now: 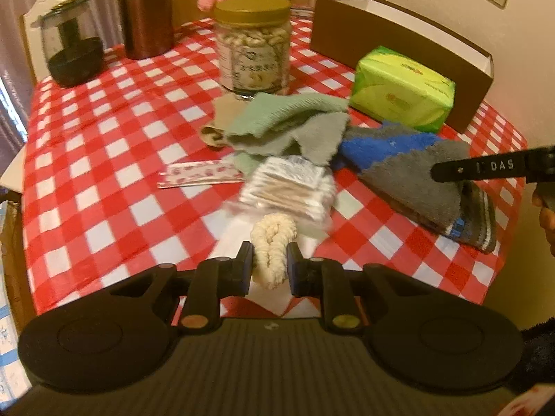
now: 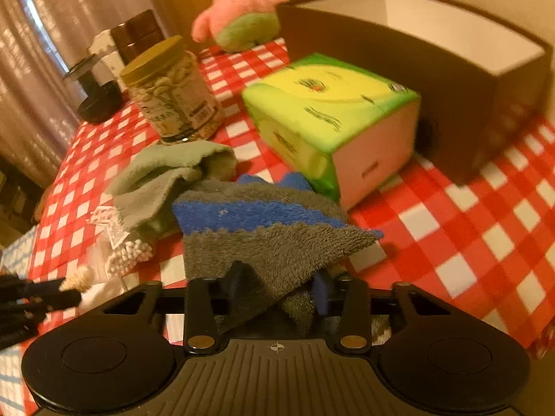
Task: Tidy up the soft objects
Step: 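Lift the grey-blue towel with the right tool while the left tool grasps the white hair tie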
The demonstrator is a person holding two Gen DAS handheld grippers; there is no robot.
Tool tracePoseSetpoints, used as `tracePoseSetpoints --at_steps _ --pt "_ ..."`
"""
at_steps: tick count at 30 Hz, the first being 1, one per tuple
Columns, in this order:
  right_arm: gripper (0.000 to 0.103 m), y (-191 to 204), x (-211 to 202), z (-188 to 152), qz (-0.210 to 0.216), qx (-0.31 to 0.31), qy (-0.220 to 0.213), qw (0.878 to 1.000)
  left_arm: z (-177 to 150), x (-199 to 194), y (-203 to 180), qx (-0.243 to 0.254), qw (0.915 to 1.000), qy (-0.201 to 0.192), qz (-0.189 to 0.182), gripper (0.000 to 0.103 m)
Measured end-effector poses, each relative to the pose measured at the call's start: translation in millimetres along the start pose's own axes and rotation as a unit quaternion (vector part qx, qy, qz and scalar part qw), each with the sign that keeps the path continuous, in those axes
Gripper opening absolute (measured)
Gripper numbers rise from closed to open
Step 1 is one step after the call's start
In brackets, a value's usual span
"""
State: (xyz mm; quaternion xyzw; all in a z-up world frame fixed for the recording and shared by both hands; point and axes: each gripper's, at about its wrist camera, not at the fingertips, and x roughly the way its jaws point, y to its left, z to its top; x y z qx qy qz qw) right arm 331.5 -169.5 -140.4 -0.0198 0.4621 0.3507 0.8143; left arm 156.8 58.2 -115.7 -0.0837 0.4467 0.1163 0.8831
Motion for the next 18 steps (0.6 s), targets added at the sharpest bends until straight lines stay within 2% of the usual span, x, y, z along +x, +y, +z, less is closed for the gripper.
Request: tracePoseSetpoints --at_steps 2,5,18 --pt "0.018 4 -3 0 0.002 -0.017 -0.012 1.000 2 -4 3 -0.005 1.0000 -0.004 0.007 0.018" --pt "0.014 10 -7 1 0.012 -0.034 -0.030 0.999 4 -10 7 -0.011 0.9998 -0.013 0.013 0.018" --pt "0.012 17 -70 28 0.076 -0.025 -0.143 0.987 22 -38 1 -0.010 0.9987 -0.047 0.019 0.018"
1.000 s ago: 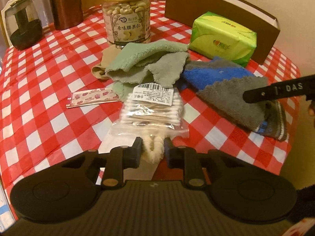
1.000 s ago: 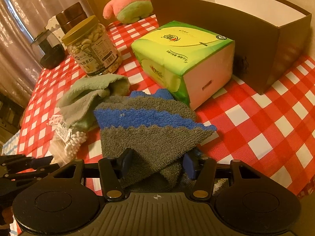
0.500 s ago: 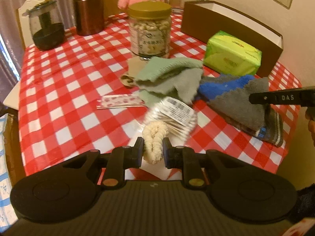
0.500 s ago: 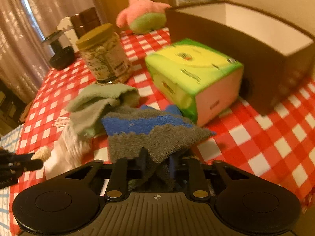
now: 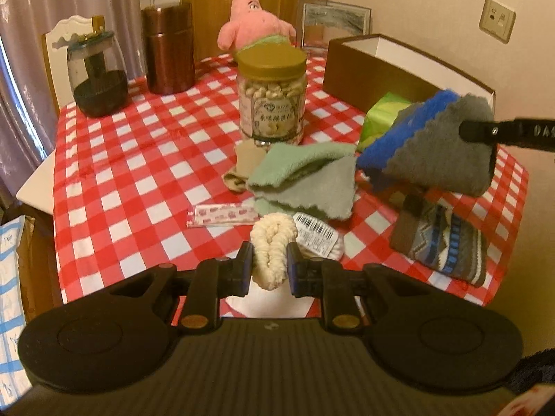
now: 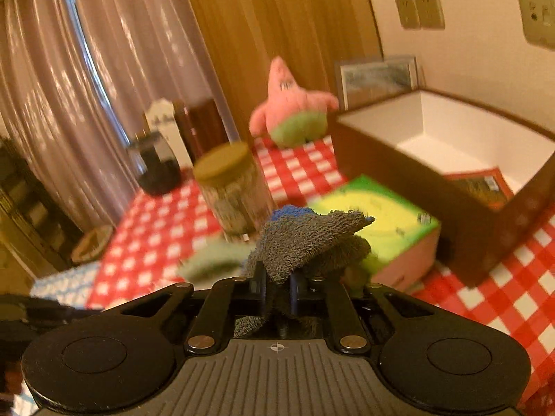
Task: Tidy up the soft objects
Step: 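Lift the grey-blue towel with the right tool while the left tool grasps the white hair tie, then carry the grey-blue towel with the right tool into the brown box and release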
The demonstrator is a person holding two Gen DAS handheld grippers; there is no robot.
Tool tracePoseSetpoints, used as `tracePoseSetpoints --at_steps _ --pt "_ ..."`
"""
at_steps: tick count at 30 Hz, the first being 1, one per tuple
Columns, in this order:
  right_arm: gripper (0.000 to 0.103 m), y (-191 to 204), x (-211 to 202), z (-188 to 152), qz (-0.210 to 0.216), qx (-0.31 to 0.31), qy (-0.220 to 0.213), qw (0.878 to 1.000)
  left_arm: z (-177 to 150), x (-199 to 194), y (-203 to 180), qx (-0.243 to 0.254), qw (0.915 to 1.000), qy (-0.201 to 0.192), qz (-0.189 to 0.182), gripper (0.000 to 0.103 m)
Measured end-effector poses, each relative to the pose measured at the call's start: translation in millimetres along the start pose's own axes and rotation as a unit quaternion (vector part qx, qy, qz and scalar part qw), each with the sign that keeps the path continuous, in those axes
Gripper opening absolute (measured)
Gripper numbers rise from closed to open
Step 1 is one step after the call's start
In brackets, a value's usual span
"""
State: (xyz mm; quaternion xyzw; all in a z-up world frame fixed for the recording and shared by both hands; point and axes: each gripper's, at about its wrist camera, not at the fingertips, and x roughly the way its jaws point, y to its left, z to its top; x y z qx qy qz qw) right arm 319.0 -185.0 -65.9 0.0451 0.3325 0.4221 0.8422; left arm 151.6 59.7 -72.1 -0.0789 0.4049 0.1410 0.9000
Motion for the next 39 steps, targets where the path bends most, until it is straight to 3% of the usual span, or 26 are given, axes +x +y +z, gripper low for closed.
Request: tracePoseSetpoints --at_steps 8,15,27,39 --pt "0.012 -7 -43 29 0.005 0.024 -0.034 0.999 16 -15 -12 0.012 0.9997 -0.014 -0.016 0.018" --pt "0.012 -20 -81 35 -0.003 0.031 -0.021 0.999 31 -21 -36 0.034 0.9982 -0.022 -0.044 0.018" --pt "0.012 -62 -131 26 -0.065 0.054 0.003 0.996 61 -12 -105 0.094 0.9886 -0.028 -0.114 0.019" --pt "0.012 -125 -168 48 -0.122 0.062 -0.018 0.990 107 20 -192 0.129 0.9762 -0.047 -0.168 0.019"
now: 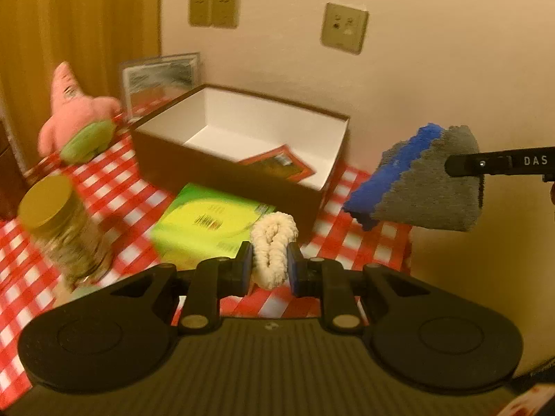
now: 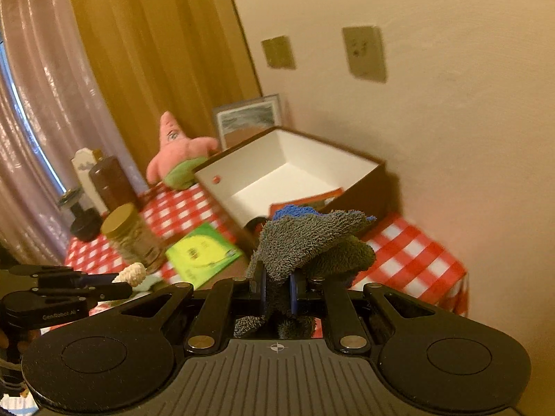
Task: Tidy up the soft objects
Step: 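Carry the grey-blue towel with the right tool into the brown box and release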
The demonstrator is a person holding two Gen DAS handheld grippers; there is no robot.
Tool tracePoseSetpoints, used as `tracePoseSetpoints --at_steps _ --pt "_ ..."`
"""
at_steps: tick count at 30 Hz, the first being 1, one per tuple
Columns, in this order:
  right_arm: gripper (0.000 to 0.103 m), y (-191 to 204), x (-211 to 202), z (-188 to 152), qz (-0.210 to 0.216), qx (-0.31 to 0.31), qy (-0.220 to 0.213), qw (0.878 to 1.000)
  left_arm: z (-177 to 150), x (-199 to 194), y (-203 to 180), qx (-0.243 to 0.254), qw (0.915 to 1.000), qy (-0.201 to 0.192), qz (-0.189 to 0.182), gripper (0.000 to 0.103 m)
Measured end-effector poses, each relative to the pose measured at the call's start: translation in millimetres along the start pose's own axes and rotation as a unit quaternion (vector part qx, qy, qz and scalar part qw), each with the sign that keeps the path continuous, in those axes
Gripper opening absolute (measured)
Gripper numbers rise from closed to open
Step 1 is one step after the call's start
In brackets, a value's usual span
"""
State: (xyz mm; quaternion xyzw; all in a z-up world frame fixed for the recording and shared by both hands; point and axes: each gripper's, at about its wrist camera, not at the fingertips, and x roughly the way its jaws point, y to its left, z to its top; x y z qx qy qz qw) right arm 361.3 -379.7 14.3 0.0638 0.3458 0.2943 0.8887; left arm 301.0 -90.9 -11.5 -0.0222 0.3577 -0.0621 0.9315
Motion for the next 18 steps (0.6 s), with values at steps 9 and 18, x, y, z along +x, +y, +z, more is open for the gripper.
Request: tracePoseSetpoints --at_steps 9,18 --pt "0.012 -39 20 49 0.007 -0.030 -0.036 0.999 59 53 -36 0.006 0.9998 -0.019 0.005 0.019" --pt "0.012 -57 85 96 0.050 -0.063 -0.044 0.996 106 112 -29 -0.024 0.9988 -0.006 0.042 0.019"
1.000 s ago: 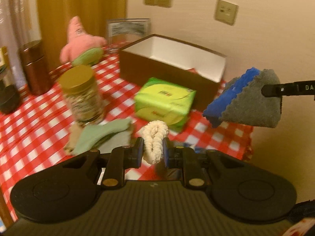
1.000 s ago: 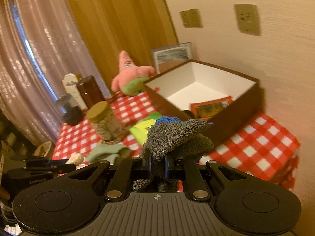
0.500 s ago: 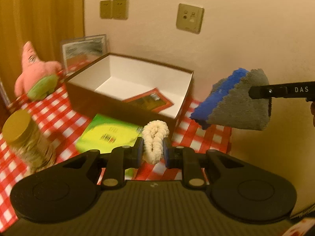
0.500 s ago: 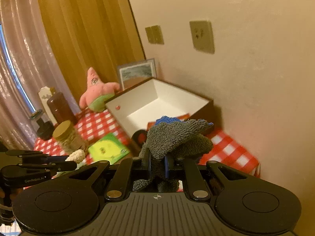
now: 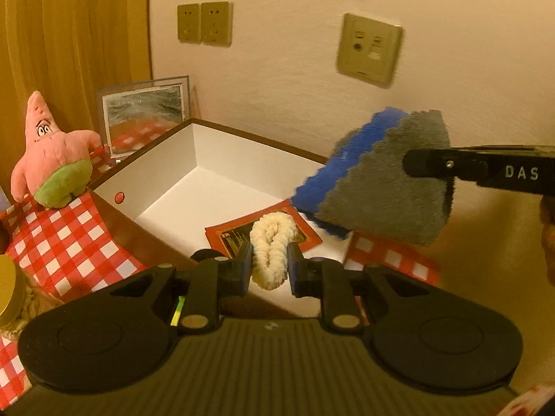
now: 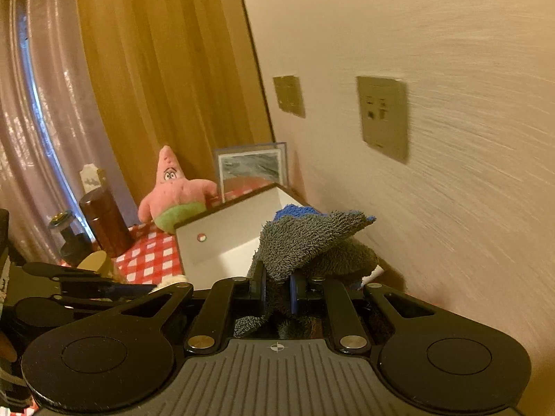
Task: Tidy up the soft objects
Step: 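Carry the grey-blue towel with the right tool into the brown box and release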
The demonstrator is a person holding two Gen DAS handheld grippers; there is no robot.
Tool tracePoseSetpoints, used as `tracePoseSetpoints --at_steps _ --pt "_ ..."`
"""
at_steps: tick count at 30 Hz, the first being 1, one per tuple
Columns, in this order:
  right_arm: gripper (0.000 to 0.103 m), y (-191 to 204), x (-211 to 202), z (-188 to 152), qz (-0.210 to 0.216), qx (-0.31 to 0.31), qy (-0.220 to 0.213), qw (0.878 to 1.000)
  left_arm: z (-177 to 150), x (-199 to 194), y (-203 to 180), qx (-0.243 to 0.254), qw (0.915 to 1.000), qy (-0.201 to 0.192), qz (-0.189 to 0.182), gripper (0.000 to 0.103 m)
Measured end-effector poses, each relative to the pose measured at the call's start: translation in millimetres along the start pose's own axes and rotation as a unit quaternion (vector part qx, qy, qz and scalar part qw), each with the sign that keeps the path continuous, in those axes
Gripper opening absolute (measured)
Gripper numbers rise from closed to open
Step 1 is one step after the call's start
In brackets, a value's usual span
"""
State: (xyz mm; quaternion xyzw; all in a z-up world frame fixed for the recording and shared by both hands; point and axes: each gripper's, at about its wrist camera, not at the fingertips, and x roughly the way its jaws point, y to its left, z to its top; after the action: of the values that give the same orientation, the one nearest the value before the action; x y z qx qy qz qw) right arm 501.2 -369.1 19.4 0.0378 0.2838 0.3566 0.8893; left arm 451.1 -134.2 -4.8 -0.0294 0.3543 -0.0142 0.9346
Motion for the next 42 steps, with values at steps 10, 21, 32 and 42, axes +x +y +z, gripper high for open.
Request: tracePoseSetpoints --at_steps 10,21,32,42 --pt "0.013 -22 84 18 0.041 -0.033 0.029 0.998 21 44 15 -0.025 0.9987 0.026 0.038 0.019" --pt "0.056 -54 144 7 -0.007 -0.056 0.080 0.995 29 78 11 -0.029 0.9979 0.046 0.036 0.021" --pt "0.056 -69 134 5 -0.010 -0.032 0.093 0.995 34 94 4 -0.031 0.9974 0.054 0.036 0.058" --pt "0.058 -63 121 -1 -0.002 -0.022 0.105 0.994 27 72 21 -0.059 0.9957 0.057 0.043 0.058"
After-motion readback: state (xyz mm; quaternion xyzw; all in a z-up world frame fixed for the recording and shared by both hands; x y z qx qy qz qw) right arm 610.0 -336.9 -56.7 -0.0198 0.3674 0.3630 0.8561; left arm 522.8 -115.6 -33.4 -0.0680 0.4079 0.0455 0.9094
